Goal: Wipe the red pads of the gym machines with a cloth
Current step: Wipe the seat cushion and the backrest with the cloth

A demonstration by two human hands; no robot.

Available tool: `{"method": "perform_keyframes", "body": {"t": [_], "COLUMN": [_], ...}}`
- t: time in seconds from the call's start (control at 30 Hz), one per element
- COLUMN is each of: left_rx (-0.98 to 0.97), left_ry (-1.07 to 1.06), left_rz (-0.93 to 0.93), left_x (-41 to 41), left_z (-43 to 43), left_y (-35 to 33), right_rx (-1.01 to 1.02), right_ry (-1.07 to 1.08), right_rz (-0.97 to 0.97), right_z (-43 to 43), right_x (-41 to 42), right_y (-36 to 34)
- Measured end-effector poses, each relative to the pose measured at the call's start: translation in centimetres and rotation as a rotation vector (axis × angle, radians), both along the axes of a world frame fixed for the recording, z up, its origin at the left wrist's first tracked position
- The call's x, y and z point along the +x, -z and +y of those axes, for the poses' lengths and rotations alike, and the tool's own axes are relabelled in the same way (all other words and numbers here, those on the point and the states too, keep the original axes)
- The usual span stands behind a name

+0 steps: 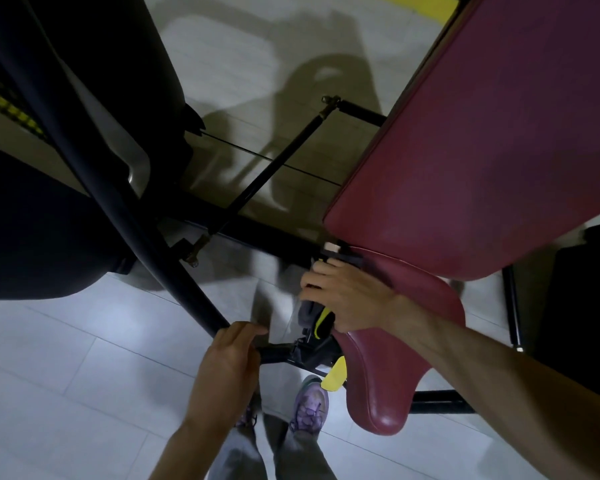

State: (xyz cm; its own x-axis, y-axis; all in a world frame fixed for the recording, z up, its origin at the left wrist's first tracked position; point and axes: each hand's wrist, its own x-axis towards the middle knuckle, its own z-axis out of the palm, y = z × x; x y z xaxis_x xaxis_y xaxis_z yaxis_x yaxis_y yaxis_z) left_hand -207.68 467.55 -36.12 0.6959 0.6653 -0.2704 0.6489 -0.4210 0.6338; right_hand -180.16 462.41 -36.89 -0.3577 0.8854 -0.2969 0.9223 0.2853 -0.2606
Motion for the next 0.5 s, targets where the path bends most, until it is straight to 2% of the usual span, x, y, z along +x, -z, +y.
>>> {"method": "perform_keyframes", "body": {"t": [0.17, 0.3, 0.37, 0.4, 0.5], "left_rx": [-0.007, 0.004, 0.009, 0.012, 0.010], "left_ry": [0.000, 0.003, 0.004, 0.002, -0.001], "left_rz": [0.013, 0.034, 0.044, 0.045, 0.035], "left_x": [0.0, -0.4, -0.5, -0.5, -0.4], "left_z": [-0.8, -1.3, -1.4, -1.4, -1.4], "left_y": [0.3, 0.4, 0.4, 0.3, -0.2], "right_rx": [-0.024, -0.004, -0.023, -0.058, -0.149], "right_ry": [-0.040, 0.334, 0.428, 0.408, 0.133], "right_rz": [-0.018, -0.132, -0.174, -0.207, -0.213], "right_z": [1.4, 4.1, 5.4, 5.6, 4.4], "right_x": [1.4, 1.8, 0.0, -1.2, -3.2], "right_y": [1.5, 3.4, 3.8, 3.8, 3.3]}}
